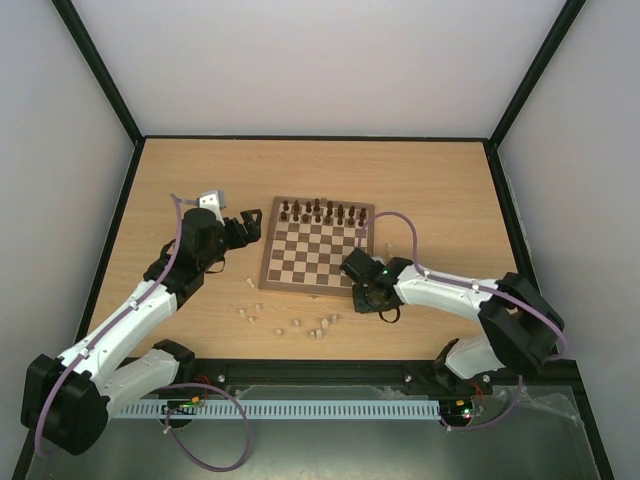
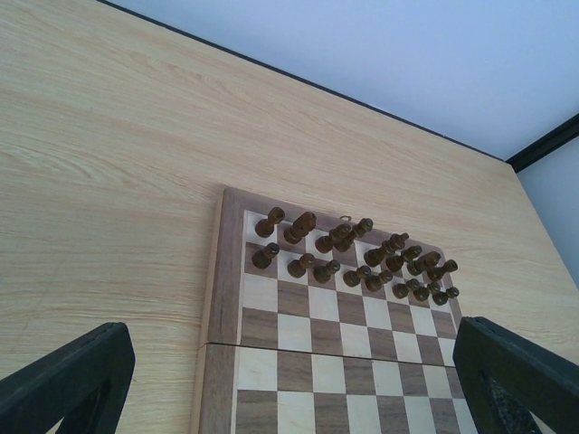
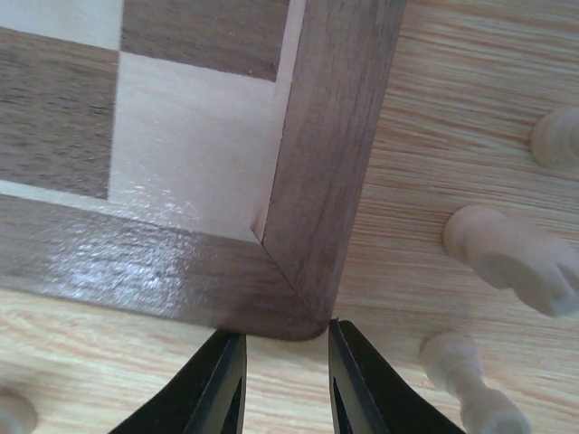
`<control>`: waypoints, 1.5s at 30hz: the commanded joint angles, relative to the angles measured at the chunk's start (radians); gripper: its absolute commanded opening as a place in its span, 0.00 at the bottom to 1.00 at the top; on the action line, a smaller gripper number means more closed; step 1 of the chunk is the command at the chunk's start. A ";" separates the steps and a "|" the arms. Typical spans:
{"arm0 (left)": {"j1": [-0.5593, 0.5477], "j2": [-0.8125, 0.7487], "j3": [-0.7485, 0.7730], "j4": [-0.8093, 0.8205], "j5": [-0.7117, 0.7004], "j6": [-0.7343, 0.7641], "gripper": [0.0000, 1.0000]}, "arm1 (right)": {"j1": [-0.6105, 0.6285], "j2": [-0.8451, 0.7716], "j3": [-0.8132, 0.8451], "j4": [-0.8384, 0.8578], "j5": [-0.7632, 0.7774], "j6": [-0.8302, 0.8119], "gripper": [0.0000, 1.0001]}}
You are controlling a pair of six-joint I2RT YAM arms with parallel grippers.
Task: Set up the chess pieces on the board
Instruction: Adjust the chessboard at the center of the board.
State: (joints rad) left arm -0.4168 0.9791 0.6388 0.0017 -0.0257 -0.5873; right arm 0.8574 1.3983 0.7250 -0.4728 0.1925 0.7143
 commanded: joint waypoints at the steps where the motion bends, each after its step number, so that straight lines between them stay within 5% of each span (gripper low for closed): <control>1: -0.004 0.006 0.017 0.015 0.008 -0.002 0.99 | 0.006 0.066 -0.008 0.021 0.031 0.015 0.27; 12: -0.004 0.009 0.016 0.014 0.003 0.000 1.00 | -0.015 0.157 0.038 0.031 0.076 -0.009 0.27; 38: -0.004 0.027 0.017 0.016 -0.011 0.004 1.00 | -0.100 0.044 0.137 -0.013 0.038 -0.115 0.27; 45: -0.004 0.026 0.011 0.028 -0.001 -0.003 1.00 | -0.141 -0.025 0.226 -0.091 0.115 -0.166 0.66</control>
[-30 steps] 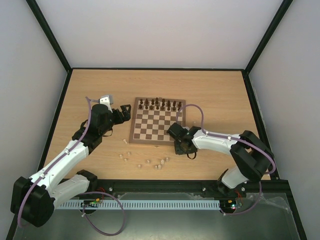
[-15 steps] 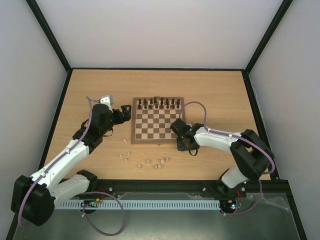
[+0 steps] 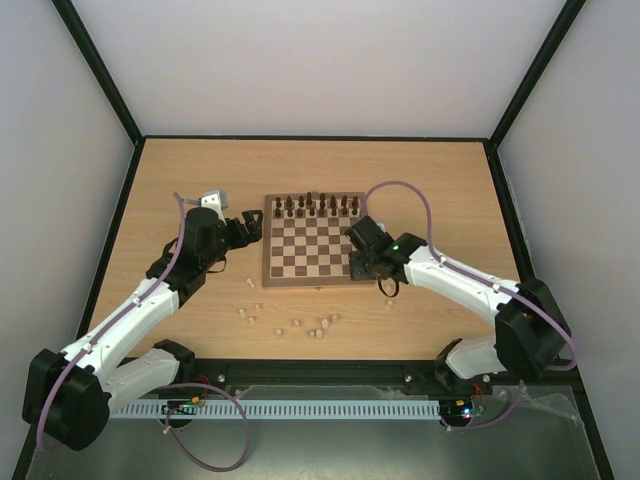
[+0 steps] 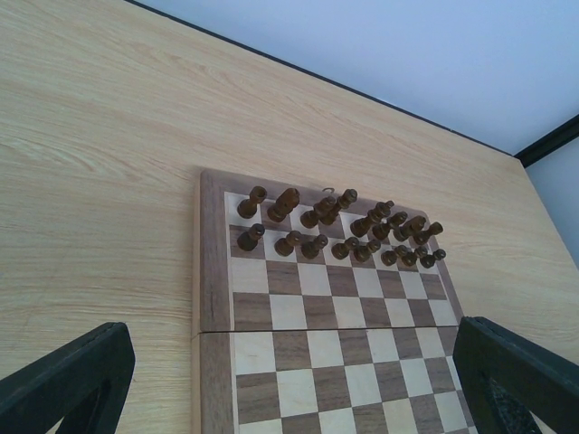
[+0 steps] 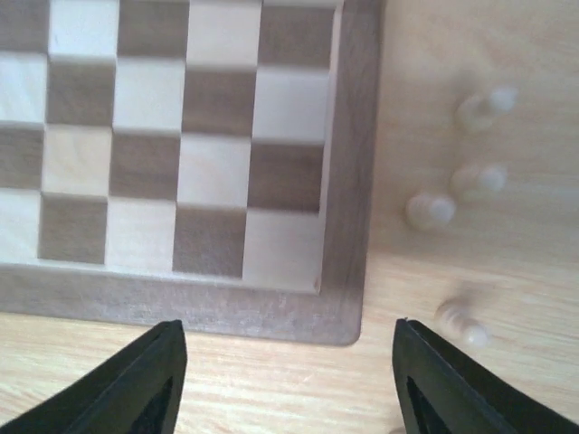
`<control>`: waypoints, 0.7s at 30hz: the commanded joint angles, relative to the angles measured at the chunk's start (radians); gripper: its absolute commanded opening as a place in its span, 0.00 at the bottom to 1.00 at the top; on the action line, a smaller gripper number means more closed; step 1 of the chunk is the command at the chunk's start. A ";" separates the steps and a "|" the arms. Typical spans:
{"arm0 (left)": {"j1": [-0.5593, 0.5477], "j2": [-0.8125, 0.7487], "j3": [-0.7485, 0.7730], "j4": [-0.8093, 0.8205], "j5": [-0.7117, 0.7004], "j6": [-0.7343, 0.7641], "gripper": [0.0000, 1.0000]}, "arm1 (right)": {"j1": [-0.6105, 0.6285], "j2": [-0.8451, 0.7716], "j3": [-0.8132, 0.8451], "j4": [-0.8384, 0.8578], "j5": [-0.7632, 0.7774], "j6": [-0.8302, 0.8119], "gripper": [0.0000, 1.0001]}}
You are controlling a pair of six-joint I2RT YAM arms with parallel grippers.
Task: Set up the chess pieces on the board
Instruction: Adjust the chessboard at the center of the board, then pick up the chess piece at the center of the board.
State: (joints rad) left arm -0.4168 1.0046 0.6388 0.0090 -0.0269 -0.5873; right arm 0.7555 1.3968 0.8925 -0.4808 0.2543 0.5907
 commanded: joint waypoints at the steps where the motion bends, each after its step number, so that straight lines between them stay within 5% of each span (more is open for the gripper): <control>1: -0.004 -0.002 0.008 0.025 0.001 -0.002 0.99 | -0.057 -0.022 0.072 -0.082 0.049 -0.055 0.70; 5: -0.004 -0.012 0.010 0.022 0.002 -0.001 1.00 | -0.139 -0.007 0.121 -0.072 0.045 -0.091 0.99; 12: -0.004 -0.011 0.014 0.016 0.011 0.001 1.00 | -0.277 0.062 0.145 -0.025 0.000 -0.132 0.99; 21: -0.004 -0.005 0.018 0.014 0.020 0.000 1.00 | -0.390 0.205 0.175 0.023 -0.076 -0.160 0.58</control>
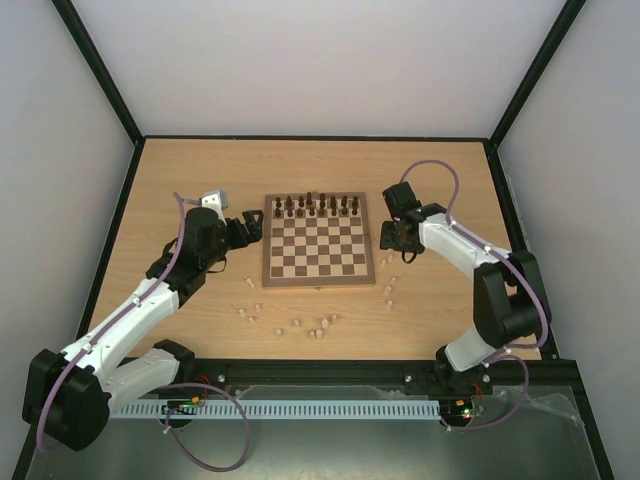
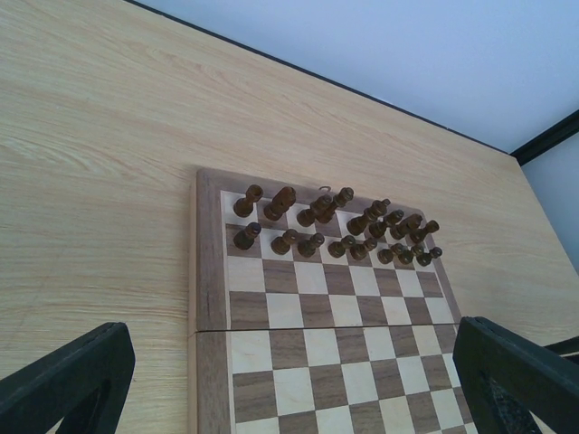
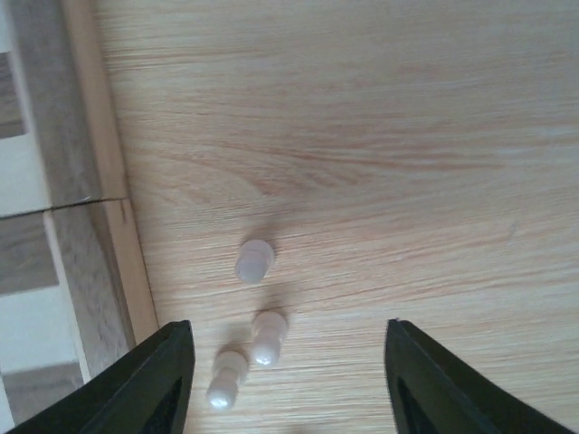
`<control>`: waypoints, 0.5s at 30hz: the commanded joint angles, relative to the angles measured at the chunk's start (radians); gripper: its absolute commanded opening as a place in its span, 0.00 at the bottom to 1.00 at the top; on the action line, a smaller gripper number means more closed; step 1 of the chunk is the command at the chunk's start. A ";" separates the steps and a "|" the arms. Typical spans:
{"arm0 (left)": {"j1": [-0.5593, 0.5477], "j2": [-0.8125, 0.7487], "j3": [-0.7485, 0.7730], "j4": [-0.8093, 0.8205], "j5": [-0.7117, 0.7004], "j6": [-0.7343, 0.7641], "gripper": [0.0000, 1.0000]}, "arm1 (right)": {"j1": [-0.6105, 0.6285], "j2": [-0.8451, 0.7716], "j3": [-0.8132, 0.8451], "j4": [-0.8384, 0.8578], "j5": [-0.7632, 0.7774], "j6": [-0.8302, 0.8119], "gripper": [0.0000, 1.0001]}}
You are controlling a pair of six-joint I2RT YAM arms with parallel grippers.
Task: Set up the chess pieces on the board
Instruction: Pick up the chess piece at the center of the board.
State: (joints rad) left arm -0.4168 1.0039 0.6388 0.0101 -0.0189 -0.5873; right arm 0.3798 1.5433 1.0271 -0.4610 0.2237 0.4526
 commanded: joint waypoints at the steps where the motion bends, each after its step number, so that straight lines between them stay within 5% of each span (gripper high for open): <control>1: -0.004 -0.004 0.018 0.013 0.012 0.001 0.99 | -0.015 0.076 0.053 0.003 -0.051 -0.022 0.56; 15: -0.004 -0.003 0.020 0.007 -0.004 0.003 0.99 | -0.017 0.238 0.098 0.021 -0.029 -0.041 0.35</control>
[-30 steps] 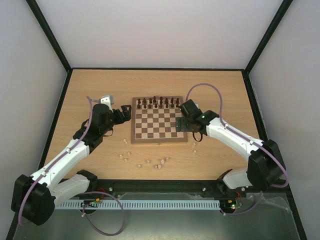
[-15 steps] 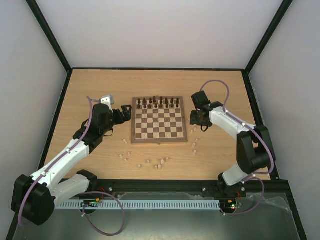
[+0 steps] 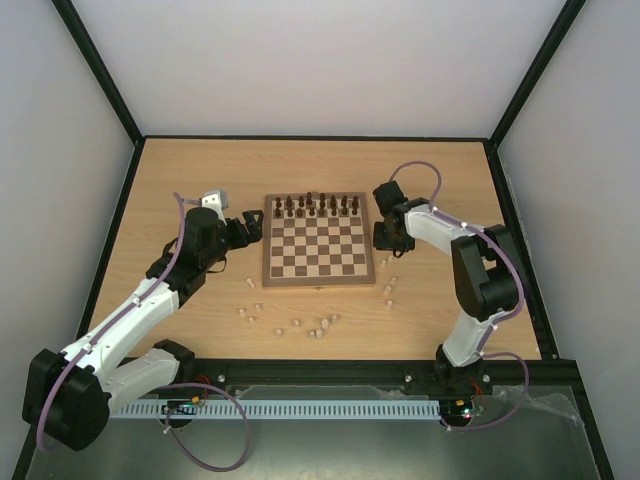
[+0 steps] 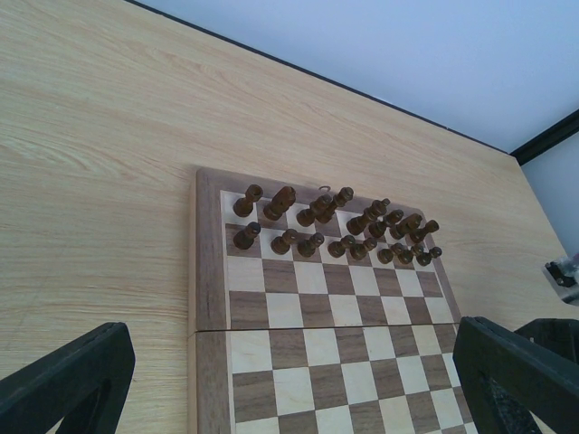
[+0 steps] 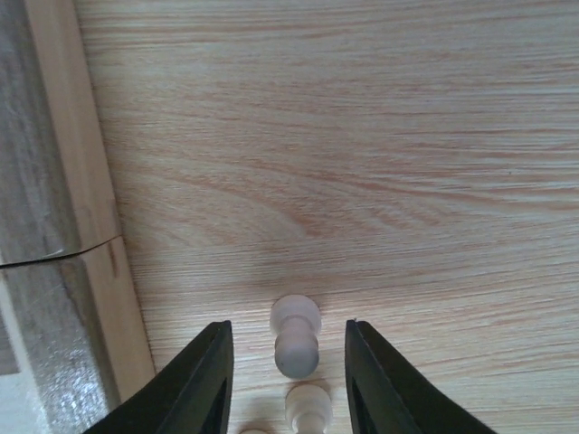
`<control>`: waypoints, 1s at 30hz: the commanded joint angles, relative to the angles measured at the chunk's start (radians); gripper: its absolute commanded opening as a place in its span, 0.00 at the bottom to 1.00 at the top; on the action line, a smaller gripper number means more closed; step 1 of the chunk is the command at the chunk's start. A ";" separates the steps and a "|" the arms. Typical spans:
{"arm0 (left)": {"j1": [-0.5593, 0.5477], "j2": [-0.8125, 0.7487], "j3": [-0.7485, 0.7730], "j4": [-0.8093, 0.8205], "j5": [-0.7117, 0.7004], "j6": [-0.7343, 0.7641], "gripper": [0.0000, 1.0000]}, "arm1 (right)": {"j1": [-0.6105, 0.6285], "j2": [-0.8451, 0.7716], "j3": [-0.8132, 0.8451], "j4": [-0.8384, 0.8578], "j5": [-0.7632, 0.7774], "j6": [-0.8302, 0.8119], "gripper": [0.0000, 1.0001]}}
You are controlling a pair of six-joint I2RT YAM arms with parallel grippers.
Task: Set up the chess pieces on the board
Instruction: Pick up the chess piece at the center of the board.
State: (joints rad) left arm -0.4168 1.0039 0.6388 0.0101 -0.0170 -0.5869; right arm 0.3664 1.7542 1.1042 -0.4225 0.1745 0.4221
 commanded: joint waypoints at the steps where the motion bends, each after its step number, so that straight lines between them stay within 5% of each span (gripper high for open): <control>1: -0.004 -0.004 0.021 0.006 -0.006 0.003 0.99 | -0.006 0.033 0.023 -0.017 0.021 -0.011 0.34; 21: -0.004 -0.009 0.021 0.005 -0.007 0.001 0.99 | -0.013 0.029 0.037 -0.016 0.022 -0.013 0.15; 30: -0.004 -0.011 0.018 0.005 -0.004 0.000 1.00 | -0.012 0.020 0.019 -0.023 0.028 -0.011 0.23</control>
State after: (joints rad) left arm -0.4168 1.0039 0.6388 0.0097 -0.0189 -0.5873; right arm 0.3592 1.7927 1.1351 -0.4122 0.1905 0.4084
